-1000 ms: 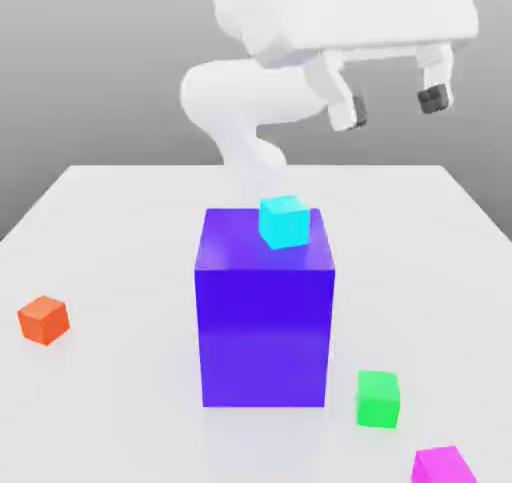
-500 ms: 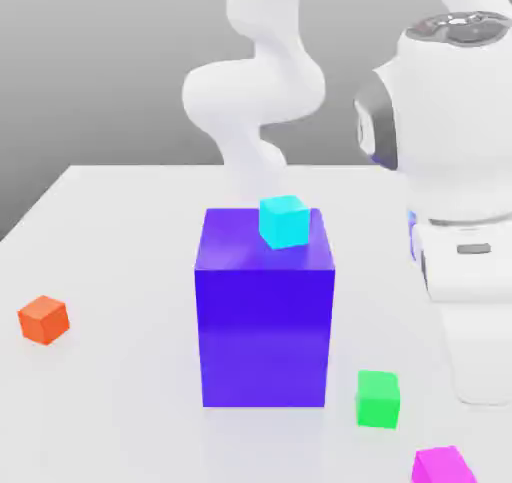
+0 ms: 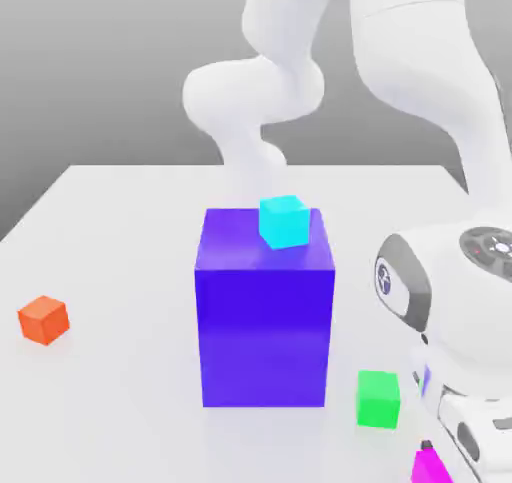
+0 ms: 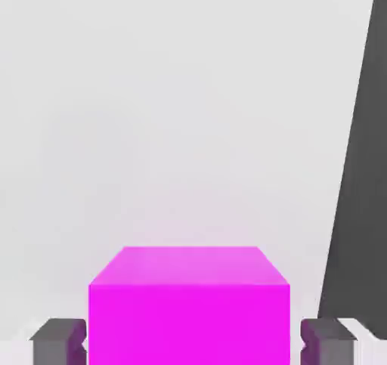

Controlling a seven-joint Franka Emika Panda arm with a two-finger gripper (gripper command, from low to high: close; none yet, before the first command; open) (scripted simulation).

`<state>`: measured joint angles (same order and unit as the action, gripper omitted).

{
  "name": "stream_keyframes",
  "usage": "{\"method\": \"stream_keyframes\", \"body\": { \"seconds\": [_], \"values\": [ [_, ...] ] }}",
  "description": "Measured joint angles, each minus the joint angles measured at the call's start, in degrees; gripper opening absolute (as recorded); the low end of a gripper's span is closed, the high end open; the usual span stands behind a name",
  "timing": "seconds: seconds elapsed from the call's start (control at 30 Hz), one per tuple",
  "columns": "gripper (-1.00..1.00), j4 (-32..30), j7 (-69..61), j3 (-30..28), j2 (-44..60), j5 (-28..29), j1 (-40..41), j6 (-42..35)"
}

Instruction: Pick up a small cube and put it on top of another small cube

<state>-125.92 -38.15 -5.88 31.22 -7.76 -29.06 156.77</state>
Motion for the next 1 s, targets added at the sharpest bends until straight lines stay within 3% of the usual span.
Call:
{"method": "stream_keyframes", "body": {
  "seconds": [0.1, 0.23, 0.5, 0.7, 0.87, 0.9, 1.0],
  "values": [
    [-1.00, -0.02, -0.02, -0.04, -0.05, 0.04, -0.05, -0.03],
    [-1.00, -1.93, 1.22, -1.43, -7.42, 1.49, -1.06, -5.64],
    [-1.00, -15.08, 7.84, -2.92, -19.95, 0.55, -2.15, -6.92],
    [-1.00, -25.51, 17.33, -3.38, -30.23, 6.68, -2.53, -4.80],
    [-1.00, -26.30, 16.06, -2.10, -22.63, 4.03, -2.06, 3.82],
    [1.00, -26.23, 15.57, -1.74, -21.15, 3.35, -1.84, 5.21],
    [1.00, -26.23, 15.57, -1.74, -21.15, 3.35, -1.84, 5.21]
  ]
}}
